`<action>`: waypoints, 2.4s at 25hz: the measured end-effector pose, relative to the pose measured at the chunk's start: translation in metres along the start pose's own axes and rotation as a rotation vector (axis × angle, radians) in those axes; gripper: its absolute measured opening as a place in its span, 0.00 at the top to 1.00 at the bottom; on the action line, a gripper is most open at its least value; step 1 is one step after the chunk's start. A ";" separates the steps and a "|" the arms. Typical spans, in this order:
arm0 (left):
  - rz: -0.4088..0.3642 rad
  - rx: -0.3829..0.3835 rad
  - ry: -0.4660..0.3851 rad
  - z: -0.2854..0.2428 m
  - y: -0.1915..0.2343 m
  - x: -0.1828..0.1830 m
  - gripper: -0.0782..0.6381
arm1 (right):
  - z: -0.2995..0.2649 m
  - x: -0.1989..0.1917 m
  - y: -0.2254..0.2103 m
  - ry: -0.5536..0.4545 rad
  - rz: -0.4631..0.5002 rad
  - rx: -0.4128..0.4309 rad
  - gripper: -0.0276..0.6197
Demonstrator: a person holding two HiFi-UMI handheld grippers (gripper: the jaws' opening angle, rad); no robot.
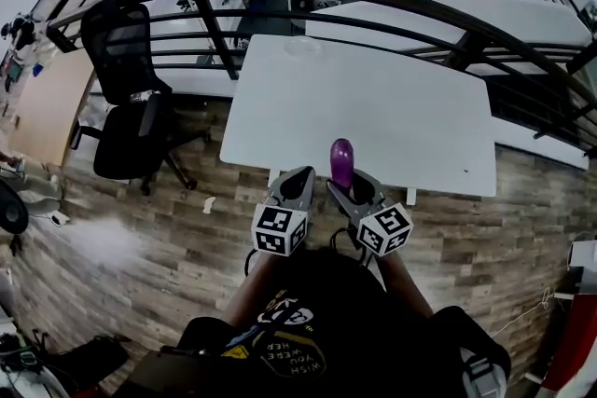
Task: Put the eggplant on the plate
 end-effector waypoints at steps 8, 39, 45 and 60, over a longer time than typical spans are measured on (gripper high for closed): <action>0.000 -0.056 0.047 -0.021 0.066 0.016 0.88 | -0.059 0.013 -0.013 0.014 -0.029 -0.086 0.65; 0.122 0.070 0.170 -0.232 0.201 0.040 0.88 | -0.235 0.082 -0.227 0.155 0.049 0.026 0.65; 0.142 0.077 0.203 -0.276 0.245 0.037 0.88 | -0.291 0.096 -0.263 0.218 0.105 0.019 0.65; 0.172 0.103 0.323 -0.370 0.351 0.010 0.88 | -0.477 0.025 -0.384 0.726 0.613 0.081 0.65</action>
Point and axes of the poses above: the fingertips, and each gripper's own axes: z backward along the fingers, y to its left, x out of its top, the point moved 5 cm from there along z, backward along the fingers, and after that the axes turned 4 degrees about -z, right-handed, at the moved point
